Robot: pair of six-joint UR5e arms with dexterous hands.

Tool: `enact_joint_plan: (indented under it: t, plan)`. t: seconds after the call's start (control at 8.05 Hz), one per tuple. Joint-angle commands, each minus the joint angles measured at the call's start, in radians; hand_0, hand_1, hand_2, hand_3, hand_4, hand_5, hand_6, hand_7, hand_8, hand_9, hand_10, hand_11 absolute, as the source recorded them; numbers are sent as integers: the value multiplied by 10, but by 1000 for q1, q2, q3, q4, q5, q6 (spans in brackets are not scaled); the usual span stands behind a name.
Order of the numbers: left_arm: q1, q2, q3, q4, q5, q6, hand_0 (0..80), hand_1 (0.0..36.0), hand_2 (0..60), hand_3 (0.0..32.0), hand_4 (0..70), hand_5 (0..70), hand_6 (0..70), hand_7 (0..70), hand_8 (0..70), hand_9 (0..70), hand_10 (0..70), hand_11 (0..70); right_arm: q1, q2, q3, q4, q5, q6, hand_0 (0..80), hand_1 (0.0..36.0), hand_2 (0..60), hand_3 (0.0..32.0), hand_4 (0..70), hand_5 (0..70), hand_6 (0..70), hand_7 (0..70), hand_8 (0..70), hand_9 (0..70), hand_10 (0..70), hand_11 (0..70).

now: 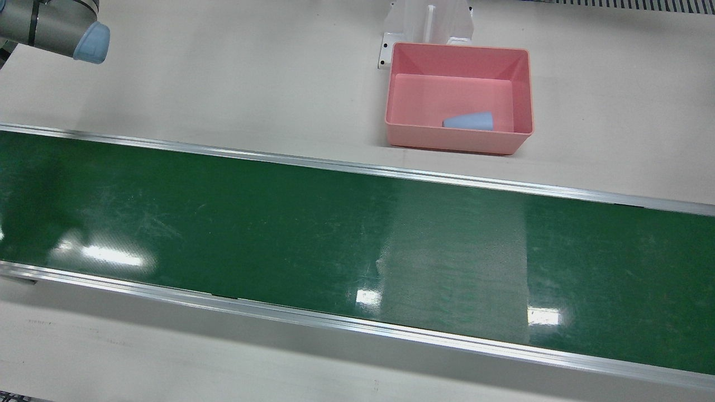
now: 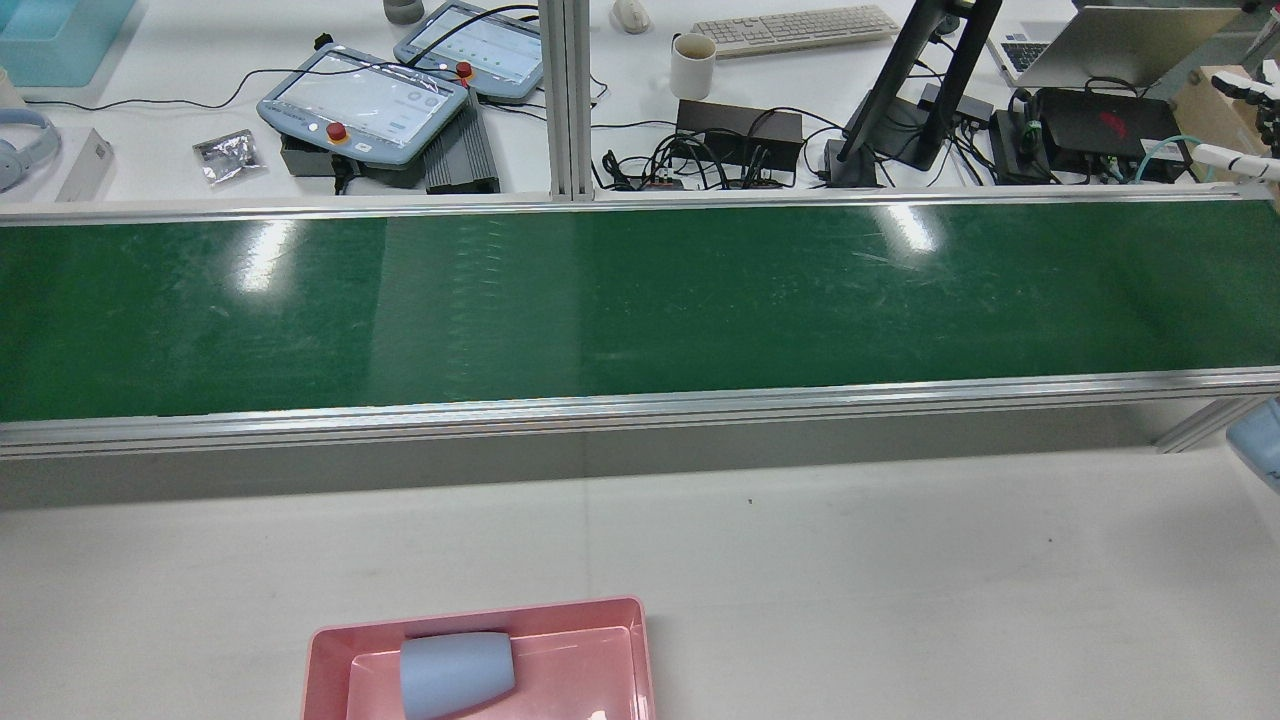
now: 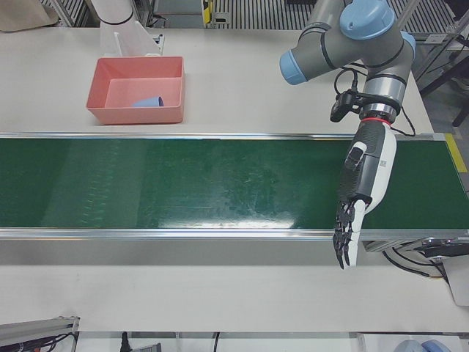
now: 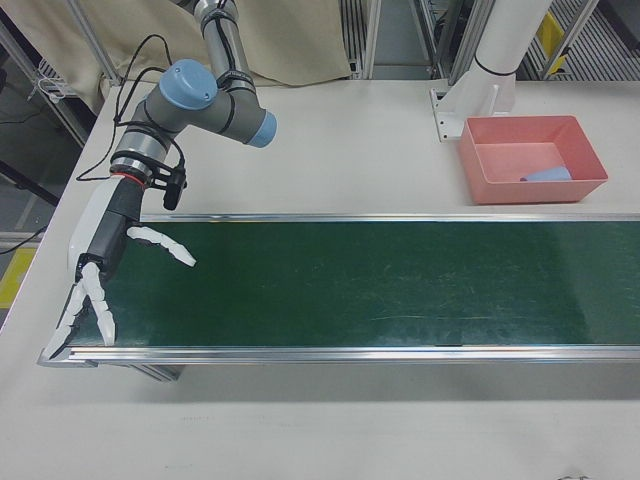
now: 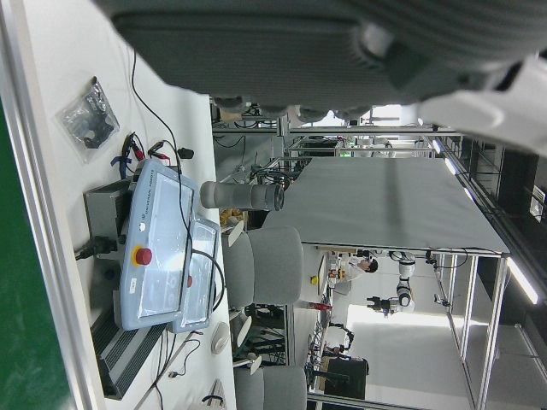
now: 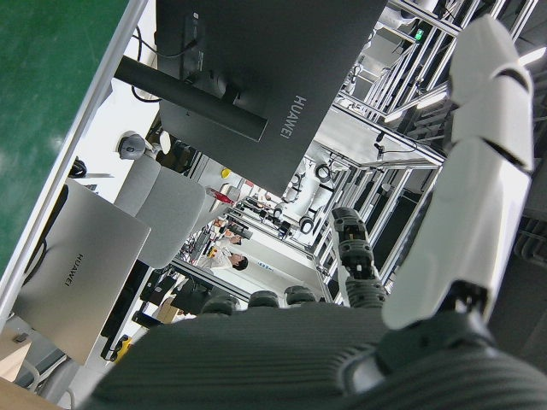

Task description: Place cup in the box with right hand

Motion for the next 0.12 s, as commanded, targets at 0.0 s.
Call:
enact_joint_plan:
  t: [0.0]
  plan:
    - [0, 0, 0, 0, 0, 0, 0, 0, 0, 0, 0, 0, 0, 0, 0, 0, 0, 0, 1, 1, 1, 0, -3, 2, 463, 160, 158, 0, 40, 30, 16, 12, 0, 3, 0, 0]
